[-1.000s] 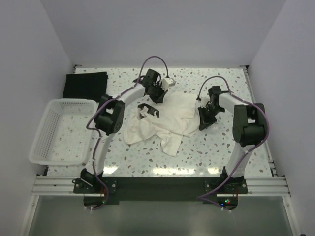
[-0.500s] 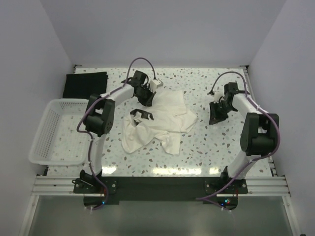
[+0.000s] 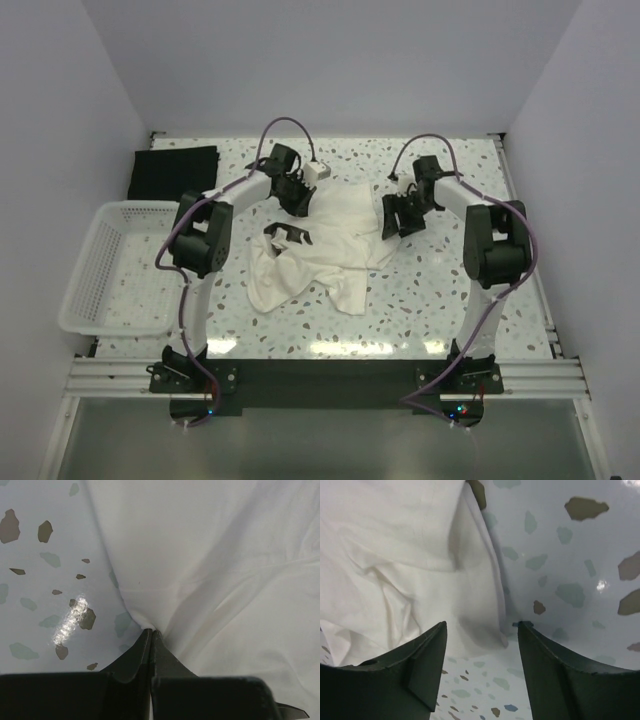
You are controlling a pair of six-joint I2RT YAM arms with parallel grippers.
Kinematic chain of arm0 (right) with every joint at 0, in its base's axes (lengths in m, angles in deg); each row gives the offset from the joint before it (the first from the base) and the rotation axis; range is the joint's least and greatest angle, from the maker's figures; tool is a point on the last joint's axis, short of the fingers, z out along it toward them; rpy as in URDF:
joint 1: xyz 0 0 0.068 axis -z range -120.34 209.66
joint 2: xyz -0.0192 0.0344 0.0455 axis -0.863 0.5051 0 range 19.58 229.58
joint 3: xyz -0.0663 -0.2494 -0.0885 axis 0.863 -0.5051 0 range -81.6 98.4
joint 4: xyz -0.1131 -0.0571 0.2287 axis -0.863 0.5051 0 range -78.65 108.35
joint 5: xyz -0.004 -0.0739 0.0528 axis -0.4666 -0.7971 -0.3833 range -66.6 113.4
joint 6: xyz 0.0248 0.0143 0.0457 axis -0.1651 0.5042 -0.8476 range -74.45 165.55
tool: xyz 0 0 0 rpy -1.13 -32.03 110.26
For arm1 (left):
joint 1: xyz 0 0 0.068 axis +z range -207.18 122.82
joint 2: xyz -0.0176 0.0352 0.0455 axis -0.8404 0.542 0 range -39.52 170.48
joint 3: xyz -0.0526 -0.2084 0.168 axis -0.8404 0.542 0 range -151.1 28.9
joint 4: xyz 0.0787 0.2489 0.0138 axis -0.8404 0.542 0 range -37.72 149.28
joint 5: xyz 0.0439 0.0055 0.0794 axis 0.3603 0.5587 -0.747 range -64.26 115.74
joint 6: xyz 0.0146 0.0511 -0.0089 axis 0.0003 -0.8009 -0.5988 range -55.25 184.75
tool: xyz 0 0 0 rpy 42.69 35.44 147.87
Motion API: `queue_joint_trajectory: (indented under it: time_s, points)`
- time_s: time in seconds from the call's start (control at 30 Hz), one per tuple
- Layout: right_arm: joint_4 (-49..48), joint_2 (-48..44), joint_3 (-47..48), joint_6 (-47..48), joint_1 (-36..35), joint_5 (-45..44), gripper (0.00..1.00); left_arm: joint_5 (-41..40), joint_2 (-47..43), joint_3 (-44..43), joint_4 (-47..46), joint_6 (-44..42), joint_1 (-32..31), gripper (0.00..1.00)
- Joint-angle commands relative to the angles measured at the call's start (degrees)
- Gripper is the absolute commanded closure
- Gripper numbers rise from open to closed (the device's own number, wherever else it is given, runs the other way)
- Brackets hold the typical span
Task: Fold and stack the t-shirts
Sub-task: Flatten the tshirt out
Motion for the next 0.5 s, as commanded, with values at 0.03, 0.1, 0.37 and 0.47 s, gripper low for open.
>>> queue_joint_trajectory:
  time_s: [0.03,0.1,0.37,0.47]
  points:
    - [-0.3,5.5,4.1,-0.9,-0.4,0.1,0.45,0.2,-1.8,1.9,1.1,0.7,0.3,1.0]
    - [2.2,6.0,4.9,0.8,-0.3,0.1,0.81,-0.2,-1.6,1.3,1.4,0.8,0.4,1.0]
    - [12.6,-7.8,-4.3,13.3,9.2,-7.2,1.0,-3.8,-4.1,4.9,3.2,-0.2,4.3,1.0]
    - [15.4,-12.3,-8.7,17.8,12.0,-10.4,1.0,-4.2,-6.2,8.5,3.8,-1.4,5.3,1.0]
